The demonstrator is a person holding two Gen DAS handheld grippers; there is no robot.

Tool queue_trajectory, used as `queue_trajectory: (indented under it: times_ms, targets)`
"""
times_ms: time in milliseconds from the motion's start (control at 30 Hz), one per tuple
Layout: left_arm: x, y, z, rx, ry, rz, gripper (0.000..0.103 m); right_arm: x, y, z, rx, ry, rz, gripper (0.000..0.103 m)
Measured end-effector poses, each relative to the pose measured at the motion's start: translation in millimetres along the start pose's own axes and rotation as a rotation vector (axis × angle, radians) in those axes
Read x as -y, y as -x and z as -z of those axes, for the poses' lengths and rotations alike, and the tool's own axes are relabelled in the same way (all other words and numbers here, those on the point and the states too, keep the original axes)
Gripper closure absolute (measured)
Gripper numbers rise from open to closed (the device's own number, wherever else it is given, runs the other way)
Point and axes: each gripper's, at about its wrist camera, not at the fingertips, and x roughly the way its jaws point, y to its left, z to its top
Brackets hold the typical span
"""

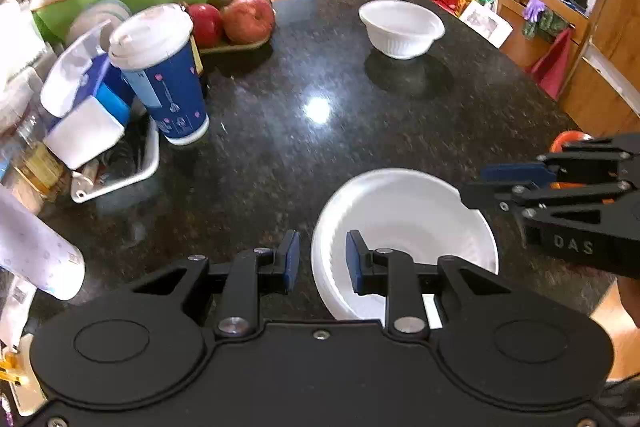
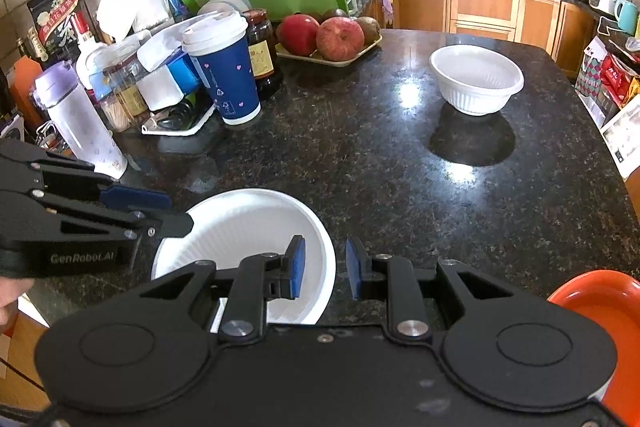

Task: Organize plates and bowls
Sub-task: 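Lower the nested bowls into the last white bowl and open both tools, then close both tools on the rim of the three stacked white bowls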

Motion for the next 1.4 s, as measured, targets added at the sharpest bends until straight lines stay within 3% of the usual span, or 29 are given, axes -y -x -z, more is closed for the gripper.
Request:
queue_trajectory:
  times_ms: [133,267,533,600,733,967,1133,1400]
  targets:
    - [2,2,-9,0.029,-0.001,-0.026,0.067,9,6,-4,0.024,-0.027,-0.018,0.073]
    - [5,6,-21,0.076,-0.002,-0.063,0.054,21,14,-10,0.061,-0.050,-0.007,0.066]
    - [15,8,-56,0.161,-0.034,-0.122,0.053,59,32,-32,0.111,-0.095,0.013,0.052]
    - [17,6,-69,0.168,-0.038,-0.125,0.048,70,38,-40,0.132,-0.108,0.030,0.051]
    - [19,1,-91,0.164,-0.038,-0.107,0.048,95,44,-58,0.167,-0.128,0.078,0.050]
    - [25,-11,-132,0.192,-0.054,-0.158,0.048,138,34,-95,0.193,-0.154,0.125,0.050]
    - [32,-28,-156,0.175,-0.050,-0.134,0.048,154,19,-119,0.219,-0.103,0.159,0.050]
    - [42,-75,-189,0.114,-0.042,-0.114,0.048,196,-32,-146,0.140,-0.162,0.137,0.050]
